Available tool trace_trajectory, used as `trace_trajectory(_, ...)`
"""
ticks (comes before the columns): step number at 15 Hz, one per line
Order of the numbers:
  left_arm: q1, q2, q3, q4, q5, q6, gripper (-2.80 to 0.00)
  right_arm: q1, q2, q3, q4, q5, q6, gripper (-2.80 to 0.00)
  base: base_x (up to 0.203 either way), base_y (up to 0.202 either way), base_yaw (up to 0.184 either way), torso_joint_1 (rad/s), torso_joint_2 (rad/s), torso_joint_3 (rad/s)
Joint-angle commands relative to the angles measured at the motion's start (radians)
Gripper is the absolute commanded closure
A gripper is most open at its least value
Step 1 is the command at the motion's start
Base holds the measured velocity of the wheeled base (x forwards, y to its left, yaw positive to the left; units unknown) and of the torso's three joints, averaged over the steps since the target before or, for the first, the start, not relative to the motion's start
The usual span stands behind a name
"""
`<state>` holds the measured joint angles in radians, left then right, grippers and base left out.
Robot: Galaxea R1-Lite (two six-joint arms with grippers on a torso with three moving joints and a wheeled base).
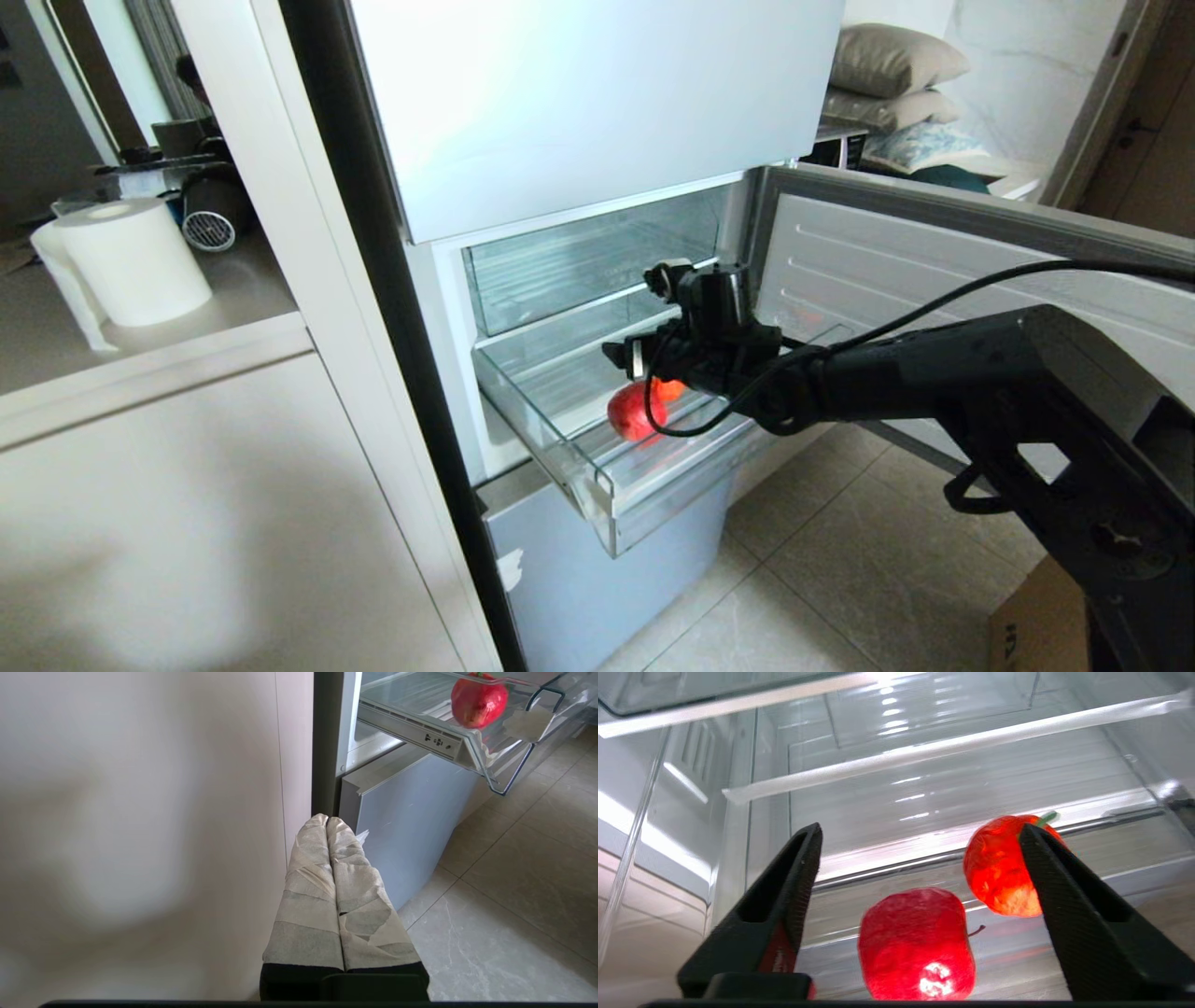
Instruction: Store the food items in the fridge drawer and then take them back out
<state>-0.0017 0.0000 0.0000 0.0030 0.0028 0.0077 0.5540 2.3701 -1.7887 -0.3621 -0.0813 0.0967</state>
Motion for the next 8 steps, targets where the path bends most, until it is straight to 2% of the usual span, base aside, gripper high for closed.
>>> trace_trajectory(1,0.0,0.002,0.0,0.0,0.0,0.0,0.0,0.001,-0.027,0.005,-0.003,-0.001,0.014,-2.8,0.0,0.0,0.0,0.0,0.0,0.0)
trace_trajectory(3,0.0,0.002,0.0,0.0,0.0,0.0,0.0,0.001,-0.113,0.07,-0.003,-0.001,0.031,-2.8,0.0,0.0,0.0,0.0,0.0,0.0)
trace_trajectory(4,0.0,0.002,0.0,0.0,0.0,0.0,0.0,0.001,-0.178,0.138,-0.002,-0.001,0.031,0.0,0.0,0.0,0.0,0.0,0.0,0.0)
trace_trajectory(8,0.0,0.002,0.0,0.0,0.0,0.0,0.0,0.009,-0.43,0.442,0.012,0.001,0.029,0.0,0.0,0.0,0.0,0.0,0.0,0.0)
